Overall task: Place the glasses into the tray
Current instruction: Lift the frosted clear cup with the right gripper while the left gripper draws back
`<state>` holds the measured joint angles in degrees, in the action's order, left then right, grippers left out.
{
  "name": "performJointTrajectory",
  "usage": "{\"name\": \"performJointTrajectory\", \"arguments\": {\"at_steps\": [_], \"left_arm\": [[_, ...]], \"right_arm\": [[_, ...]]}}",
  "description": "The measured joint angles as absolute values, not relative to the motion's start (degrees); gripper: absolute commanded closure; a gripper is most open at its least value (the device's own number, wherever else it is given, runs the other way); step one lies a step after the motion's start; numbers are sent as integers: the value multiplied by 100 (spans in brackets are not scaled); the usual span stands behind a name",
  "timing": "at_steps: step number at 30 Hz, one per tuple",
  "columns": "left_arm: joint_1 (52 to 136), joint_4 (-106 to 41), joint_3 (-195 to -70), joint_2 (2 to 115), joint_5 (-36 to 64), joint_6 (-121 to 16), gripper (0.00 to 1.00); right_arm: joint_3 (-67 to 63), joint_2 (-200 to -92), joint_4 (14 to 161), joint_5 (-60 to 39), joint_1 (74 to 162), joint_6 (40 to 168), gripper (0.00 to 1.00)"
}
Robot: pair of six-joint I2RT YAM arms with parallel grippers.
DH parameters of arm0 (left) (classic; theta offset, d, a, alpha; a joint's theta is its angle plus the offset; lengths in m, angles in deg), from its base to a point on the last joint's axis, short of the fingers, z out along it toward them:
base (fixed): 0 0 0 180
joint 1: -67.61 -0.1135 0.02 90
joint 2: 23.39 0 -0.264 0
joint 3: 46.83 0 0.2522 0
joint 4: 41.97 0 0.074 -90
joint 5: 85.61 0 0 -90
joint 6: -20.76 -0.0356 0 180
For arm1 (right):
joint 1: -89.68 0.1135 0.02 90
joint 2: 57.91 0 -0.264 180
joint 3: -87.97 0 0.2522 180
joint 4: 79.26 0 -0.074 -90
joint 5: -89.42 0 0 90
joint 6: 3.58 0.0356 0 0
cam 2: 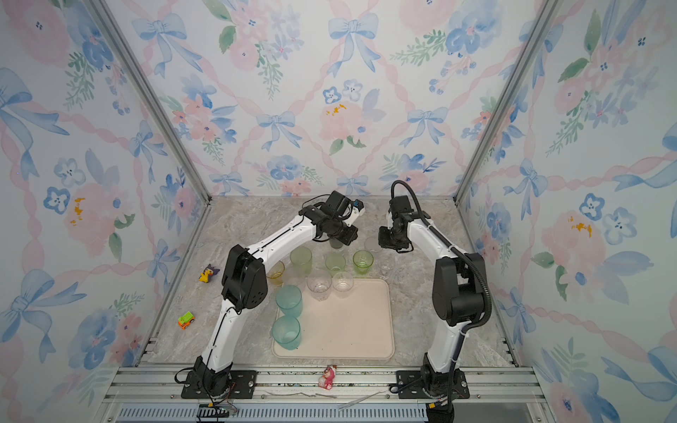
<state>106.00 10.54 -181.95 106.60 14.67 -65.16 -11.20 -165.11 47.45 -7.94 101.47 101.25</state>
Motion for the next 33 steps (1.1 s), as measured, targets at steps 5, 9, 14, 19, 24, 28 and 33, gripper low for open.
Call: {"name": "performJointTrajectory", "arguments": {"at_steps": [5,9,14,19,24,28,33], "left_arm": [[10488,1008,-17838,10166,1384,-6516,81],[10453,918,-17609,9887,1358,-6516,81],[10453,791,-17216,9576,1316,-6514,81],[10407,704,-16881,9366,1288,-6514,81],[10320,621,-16612,9150,1233,-6514,81],[10272,558,-16457,9030,1207,-6512,81],[10244,470,-16217,8848,1181,-6512,81]], "right_arm": [[-1190,-16609,4756,-794,10180,10131,74],[-1236,-16709,4762,-789,10184,10138,74],[-1266,-16812,4753,-726,10204,10140,77],[-1443,-16959,4738,-564,10280,10131,79],[-1537,-17007,4725,-361,10383,10109,84],[-1579,-17094,4716,-197,10440,10077,89],[-1599,-17142,4666,72,10492,10035,94]]}}
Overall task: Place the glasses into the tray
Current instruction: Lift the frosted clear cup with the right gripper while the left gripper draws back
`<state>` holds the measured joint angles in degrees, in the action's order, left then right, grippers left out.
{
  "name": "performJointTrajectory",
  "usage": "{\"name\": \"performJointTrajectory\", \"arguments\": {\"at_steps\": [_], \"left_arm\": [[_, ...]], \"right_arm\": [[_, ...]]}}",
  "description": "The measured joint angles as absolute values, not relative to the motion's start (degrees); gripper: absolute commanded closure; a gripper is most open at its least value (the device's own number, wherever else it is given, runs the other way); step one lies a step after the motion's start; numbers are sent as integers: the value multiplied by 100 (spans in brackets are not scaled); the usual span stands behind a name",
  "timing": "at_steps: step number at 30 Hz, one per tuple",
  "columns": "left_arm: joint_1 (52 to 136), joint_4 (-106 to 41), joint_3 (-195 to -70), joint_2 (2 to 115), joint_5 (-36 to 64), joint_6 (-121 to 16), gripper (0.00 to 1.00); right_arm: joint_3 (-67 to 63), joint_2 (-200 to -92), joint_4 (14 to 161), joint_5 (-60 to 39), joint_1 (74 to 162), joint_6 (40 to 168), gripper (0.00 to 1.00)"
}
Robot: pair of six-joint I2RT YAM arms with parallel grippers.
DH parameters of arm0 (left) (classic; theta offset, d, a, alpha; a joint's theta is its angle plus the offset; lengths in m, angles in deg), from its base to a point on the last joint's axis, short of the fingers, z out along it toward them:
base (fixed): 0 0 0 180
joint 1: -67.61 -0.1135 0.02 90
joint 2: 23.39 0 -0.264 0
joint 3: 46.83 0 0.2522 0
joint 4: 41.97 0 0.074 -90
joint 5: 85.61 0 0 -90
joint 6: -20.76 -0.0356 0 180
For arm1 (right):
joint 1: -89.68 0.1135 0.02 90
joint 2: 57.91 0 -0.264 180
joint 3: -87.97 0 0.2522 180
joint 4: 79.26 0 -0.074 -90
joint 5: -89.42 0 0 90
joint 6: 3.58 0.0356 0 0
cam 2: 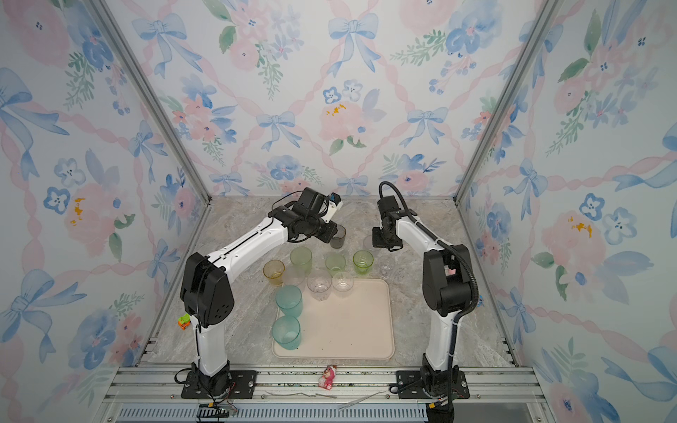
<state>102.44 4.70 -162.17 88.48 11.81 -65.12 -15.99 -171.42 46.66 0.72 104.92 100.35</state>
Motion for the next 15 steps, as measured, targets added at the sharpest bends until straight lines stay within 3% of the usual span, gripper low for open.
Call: {"name": "performJointTrajectory", "arguments": {"at_steps": [15], "left_arm": [[10084,252,-15231,7965,1076,-6464,81]], "right_arm": [[-1594,-17098,4994,507,10630,10055,100]]}}
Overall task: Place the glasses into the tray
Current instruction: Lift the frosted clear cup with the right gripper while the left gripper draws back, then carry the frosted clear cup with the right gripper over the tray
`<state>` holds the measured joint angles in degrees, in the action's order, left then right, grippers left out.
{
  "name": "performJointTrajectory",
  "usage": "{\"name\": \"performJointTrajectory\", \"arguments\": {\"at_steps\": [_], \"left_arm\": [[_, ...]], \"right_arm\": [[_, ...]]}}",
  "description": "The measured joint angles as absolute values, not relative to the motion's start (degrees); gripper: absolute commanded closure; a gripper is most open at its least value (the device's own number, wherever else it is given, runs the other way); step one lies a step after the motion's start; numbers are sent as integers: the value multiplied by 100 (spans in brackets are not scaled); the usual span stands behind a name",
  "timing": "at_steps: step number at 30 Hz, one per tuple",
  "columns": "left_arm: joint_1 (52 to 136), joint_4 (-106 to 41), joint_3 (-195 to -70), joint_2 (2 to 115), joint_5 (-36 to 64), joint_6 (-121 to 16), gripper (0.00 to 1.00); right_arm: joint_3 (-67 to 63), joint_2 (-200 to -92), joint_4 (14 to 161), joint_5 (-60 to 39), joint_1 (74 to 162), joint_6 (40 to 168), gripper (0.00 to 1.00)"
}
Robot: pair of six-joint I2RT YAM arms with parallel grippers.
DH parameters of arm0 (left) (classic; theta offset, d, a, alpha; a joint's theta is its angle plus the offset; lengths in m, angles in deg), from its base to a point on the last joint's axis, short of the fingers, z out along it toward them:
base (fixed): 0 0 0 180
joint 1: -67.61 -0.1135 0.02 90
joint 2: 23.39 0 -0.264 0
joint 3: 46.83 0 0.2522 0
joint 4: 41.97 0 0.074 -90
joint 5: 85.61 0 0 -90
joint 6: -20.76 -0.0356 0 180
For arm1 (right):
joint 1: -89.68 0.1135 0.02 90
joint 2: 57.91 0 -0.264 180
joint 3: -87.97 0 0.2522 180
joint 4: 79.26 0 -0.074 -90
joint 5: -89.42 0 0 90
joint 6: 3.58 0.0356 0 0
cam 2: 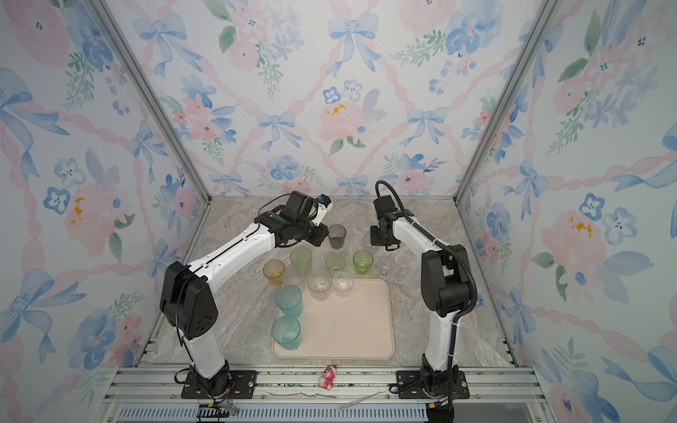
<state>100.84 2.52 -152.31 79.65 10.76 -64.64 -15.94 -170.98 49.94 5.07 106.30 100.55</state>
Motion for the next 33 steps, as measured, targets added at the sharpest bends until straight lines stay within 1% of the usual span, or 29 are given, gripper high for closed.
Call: {"name": "performJointTrajectory", "arguments": {"at_steps": [4,7,10,13,19,23,28,33], "left_arm": [[9994,142,-14890,7701,1061,-6429,81],[9922,74,-14599,7500,1054,-6405,81],[9841,-9,-14304,7281,1034,-6361,81],[9732,-105,-14007,7023,1012,-6300,81],[9577,-203,-13714,6663,969,-6256,81],[9557,-207,-13614,6510,943,-6254,81],[9531,-247,-13581,6429,932,-6256,81],[9516,-247,-13550,6348,934,-6234,81]], "right_arm": [[-1594,-16867,5024,596,10630,10048,100],[-1594,-16500,5005,660,10630,10026,100],[-1502,-15953,4952,699,10634,9996,100],[-1275,-15155,4677,760,10707,9935,100],[-724,-13684,3798,883,11284,9897,100],[-145,-13020,3140,922,11736,10066,100],[454,-12788,2729,913,12114,10396,100],[854,-13048,2797,804,12368,10625,100]]}}
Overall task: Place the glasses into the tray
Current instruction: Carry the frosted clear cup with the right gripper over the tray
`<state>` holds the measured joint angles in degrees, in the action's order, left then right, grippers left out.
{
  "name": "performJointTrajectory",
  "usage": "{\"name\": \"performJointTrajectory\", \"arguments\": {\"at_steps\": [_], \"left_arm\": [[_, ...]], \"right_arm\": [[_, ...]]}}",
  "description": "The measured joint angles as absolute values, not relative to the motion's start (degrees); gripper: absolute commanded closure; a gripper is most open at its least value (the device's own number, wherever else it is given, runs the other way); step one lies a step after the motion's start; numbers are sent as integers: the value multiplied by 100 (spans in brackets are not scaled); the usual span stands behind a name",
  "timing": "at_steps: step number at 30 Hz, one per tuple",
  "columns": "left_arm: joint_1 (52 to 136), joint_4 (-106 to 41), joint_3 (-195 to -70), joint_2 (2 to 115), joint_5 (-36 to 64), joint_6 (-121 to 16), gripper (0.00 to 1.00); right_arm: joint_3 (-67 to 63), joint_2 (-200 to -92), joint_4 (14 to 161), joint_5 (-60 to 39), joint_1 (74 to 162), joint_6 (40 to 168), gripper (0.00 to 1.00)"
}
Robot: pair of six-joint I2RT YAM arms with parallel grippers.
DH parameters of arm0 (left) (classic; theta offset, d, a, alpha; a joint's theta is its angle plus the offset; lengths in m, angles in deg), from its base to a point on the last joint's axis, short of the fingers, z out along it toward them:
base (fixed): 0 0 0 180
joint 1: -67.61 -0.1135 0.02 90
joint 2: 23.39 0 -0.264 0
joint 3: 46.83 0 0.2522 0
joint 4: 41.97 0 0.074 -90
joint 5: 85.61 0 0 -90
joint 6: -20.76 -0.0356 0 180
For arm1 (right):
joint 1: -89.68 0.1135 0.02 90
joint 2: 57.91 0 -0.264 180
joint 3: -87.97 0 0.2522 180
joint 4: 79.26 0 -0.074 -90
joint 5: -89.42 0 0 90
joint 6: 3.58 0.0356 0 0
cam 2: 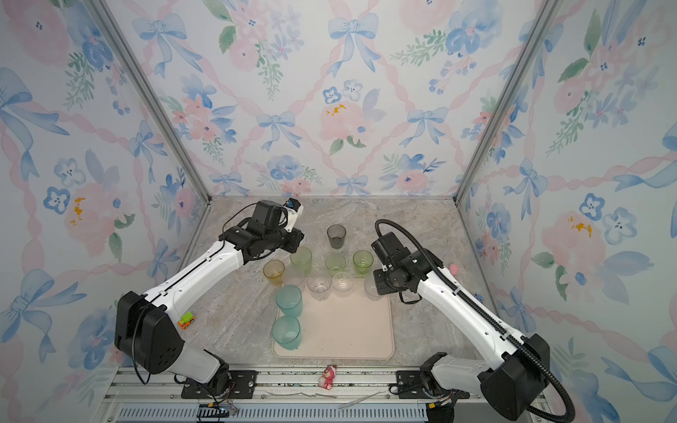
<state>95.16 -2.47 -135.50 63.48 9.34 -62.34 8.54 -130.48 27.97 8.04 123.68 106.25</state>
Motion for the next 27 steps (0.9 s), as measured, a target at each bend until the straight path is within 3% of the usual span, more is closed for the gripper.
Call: {"name": "performJointTrajectory", "arguments": {"at_steps": [11,27], "left_arm": [[9494,-286,-13329,6140,932,-6169,80],[9444,-286,-13259,6140,932,-6169,80]], "right_arm": [[1112,-14041,3634,599,12311,10682,100],[1188,-14497,4187,457,12027,10656,100]]}}
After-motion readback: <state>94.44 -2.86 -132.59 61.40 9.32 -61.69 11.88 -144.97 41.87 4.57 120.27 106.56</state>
